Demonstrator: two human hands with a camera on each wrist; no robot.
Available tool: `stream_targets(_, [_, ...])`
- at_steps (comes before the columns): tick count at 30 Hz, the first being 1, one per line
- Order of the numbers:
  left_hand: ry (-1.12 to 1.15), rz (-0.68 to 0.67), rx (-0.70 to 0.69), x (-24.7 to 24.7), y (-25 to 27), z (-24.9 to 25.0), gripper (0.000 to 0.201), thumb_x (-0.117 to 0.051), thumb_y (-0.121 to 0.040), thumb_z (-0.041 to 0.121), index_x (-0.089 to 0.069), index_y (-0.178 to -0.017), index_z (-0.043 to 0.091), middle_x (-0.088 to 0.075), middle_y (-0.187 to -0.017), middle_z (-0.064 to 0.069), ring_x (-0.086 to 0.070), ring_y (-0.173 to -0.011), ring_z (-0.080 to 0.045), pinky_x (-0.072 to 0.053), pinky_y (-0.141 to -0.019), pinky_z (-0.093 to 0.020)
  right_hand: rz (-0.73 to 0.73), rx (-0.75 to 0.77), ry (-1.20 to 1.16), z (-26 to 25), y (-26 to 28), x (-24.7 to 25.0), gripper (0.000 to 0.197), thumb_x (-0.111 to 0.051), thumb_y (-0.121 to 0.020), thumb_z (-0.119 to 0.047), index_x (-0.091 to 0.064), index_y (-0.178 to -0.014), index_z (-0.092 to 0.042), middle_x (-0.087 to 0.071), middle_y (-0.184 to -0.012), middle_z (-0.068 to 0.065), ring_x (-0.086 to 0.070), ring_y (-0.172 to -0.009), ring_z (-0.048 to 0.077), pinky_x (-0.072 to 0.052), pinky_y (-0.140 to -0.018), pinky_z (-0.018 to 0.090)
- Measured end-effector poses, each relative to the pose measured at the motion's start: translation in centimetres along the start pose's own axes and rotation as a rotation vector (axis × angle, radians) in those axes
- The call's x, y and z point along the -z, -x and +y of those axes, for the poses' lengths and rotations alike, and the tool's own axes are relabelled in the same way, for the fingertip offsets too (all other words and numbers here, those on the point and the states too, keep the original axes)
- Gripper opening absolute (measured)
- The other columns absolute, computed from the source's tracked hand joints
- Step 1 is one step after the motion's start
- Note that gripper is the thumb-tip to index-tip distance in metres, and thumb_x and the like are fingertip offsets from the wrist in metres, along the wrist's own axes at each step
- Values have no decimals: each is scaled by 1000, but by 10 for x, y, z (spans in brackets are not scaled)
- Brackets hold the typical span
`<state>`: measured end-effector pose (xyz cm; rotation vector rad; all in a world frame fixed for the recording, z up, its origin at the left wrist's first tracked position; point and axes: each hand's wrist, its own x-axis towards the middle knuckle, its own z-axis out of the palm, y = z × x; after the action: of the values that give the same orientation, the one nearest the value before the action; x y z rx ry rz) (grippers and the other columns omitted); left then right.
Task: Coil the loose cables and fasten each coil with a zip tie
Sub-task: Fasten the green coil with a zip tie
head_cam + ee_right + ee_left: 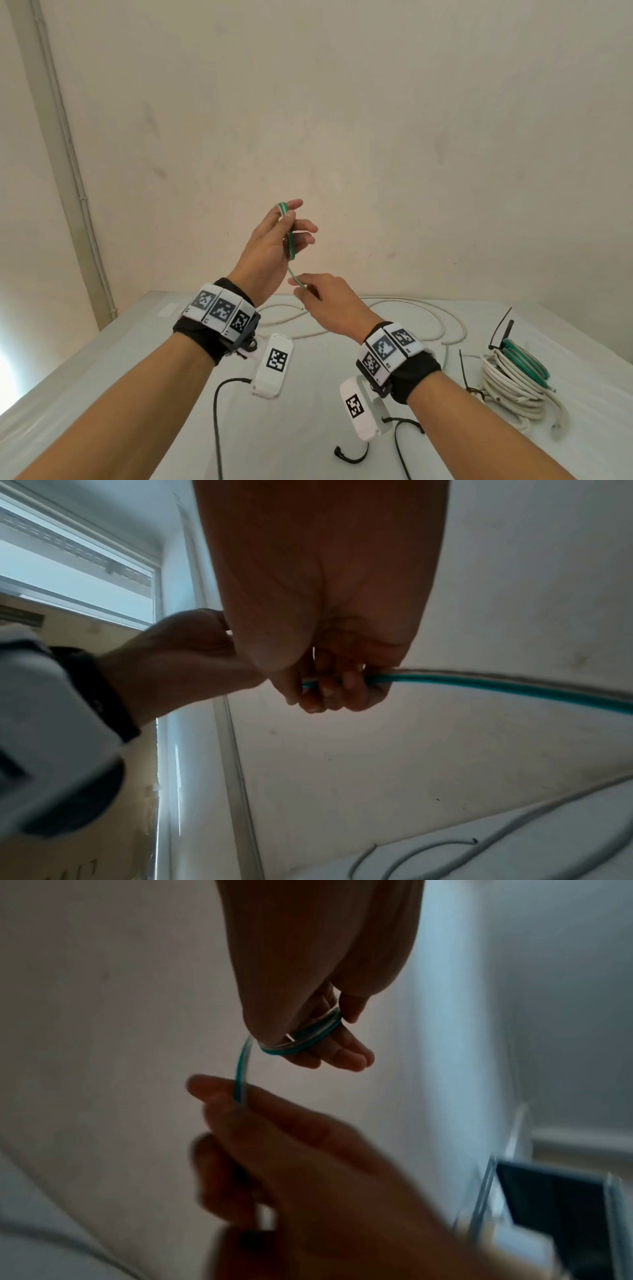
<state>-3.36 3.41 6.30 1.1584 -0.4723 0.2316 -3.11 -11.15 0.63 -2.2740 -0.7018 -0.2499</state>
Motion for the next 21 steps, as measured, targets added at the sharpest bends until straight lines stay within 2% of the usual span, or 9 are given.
stream_targets(2, [-359, -25, -64, 3, 4, -1, 28, -40, -113, 26, -54, -134, 15, -77, -96, -13, -74, -83, -26, -55, -90, -27, 6, 32, 70, -4, 0, 1, 27, -53, -105, -24, -69, -126, -18, -57, -69, -8, -55, -66, 10, -42, -63, 27])
stream_targets(4, [-667, -64, -89, 7, 7, -6, 22, -41, -112, 27, -54, -128, 20, -78, -94, -10, -76, -82, -24, -56, -79, -27, 39, 72, 140, -6, -1, 4, 23, -55, -103, -21, -72, -117, -15, -64, -79, -4, -58, -73, 15, -44, -71, 32])
stream_targets(5, [-799, -83, -93, 10, 8, -10, 19, -43, -111, 26, -55, -125, 23, -78, -92, -7, -76, -81, -20, -55, -75, -27, 68, 90, 149, -7, -1, 7, 22, -57, -102, -20, -74, -113, -14, -69, -87, -2, -61, -77, 16, -46, -74, 32])
stream_targets(7, [-994, -118, -73, 18, 9, -14, 14, -45, -110, 26, -57, -119, 27, -77, -94, -3, -75, -77, -15, -54, -77, -30, 126, 113, 136, -8, -2, 16, 18, -61, -101, -22, -77, -108, -15, -69, -93, -5, -61, -78, 9, -44, -76, 27])
stream_targets(9, [-1036, -177, 8, 27, 11, -17, 13, -45, -110, 28, -57, -116, 26, -76, -91, -3, -73, -66, -16, -55, -76, -31, 175, 133, 154, -8, -3, 27, 15, -66, -98, -28, -77, -103, -17, -63, -89, -9, -57, -79, 7, -42, -75, 26])
stream_targets(12, [-1042, -217, 128, 34, 13, -12, 18, -44, -110, 31, -61, -113, 25, -61, -64, 2, -53, -55, -12, -46, -63, -27, 222, 179, 148, -1, -6, 41, 11, -71, -96, -31, -75, -101, -21, -55, -84, -8, -54, -79, 9, -41, -78, 29])
stream_targets(16, [-864, -235, 260, 29, 15, -4, 28, -40, -111, 26, -64, -102, 13, -44, -66, 4, -39, -62, -14, -35, -59, -23, 211, 231, 124, 7, -7, 44, 9, -67, -99, -34, -72, -106, -30, -45, -90, -16, -47, -89, -2, -41, -91, 38])
stream_targets(19, [-781, -252, 373, 22, 17, 1, 39, -35, -109, 28, -68, -102, 8, -33, -64, 3, -28, -57, -14, -30, -57, -25, 211, 234, 138, 6, -6, 41, 12, -63, -102, -34, -70, -110, -28, -46, -98, -12, -47, -104, 9, -41, -97, 42])
stream_targets(21, [-731, -254, 457, 19, 20, 5, 41, -36, -108, 31, -67, -99, 7, -25, -64, 3, -22, -56, -16, -29, -56, -26, 223, 233, 126, 6, -5, 40, 14, -60, -102, -31, -67, -113, -25, -50, -105, -10, -47, -110, 12, -41, -99, 40])
